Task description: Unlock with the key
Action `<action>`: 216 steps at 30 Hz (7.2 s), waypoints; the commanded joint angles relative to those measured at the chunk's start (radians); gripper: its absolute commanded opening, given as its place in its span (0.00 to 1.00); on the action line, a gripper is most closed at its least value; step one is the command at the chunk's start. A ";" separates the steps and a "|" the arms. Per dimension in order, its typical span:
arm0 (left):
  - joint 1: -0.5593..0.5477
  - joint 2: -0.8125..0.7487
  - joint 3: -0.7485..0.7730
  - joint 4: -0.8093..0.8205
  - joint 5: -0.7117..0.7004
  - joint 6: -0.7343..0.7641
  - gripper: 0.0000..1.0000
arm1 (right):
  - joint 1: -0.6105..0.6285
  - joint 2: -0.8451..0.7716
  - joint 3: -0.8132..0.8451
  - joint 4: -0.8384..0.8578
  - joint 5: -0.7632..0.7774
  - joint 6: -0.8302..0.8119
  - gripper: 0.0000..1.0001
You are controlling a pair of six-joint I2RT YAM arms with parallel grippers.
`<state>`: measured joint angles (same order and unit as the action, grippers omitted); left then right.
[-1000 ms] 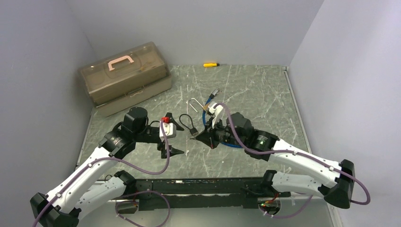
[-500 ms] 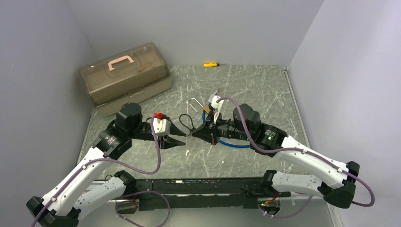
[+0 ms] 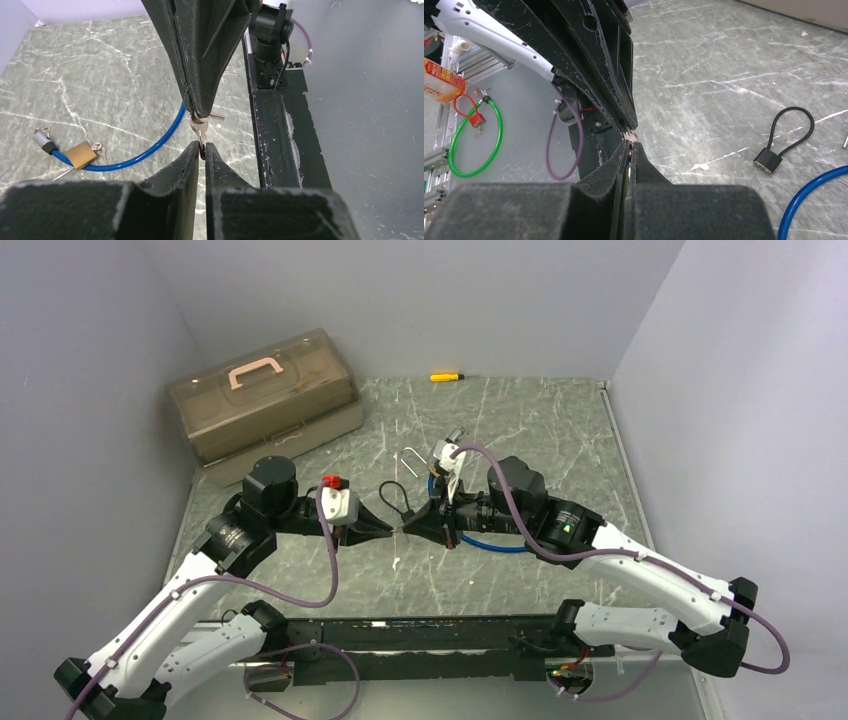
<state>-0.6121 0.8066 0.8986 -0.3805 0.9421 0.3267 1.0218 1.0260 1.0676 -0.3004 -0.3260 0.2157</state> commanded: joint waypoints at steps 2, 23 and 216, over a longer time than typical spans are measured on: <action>0.006 -0.018 0.049 0.019 0.010 -0.002 0.12 | 0.002 0.003 0.056 0.009 -0.031 -0.025 0.00; 0.022 -0.020 0.071 -0.027 0.015 0.029 0.00 | 0.005 -0.059 0.022 0.002 -0.054 -0.152 0.39; -0.291 0.589 0.936 -1.193 -0.466 0.430 0.00 | 0.026 0.038 -0.261 0.597 -0.251 -0.127 0.24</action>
<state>-0.8982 1.3983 1.7859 -1.5730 0.4694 0.7654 1.0435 1.0660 0.7898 0.2943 -0.5640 0.0975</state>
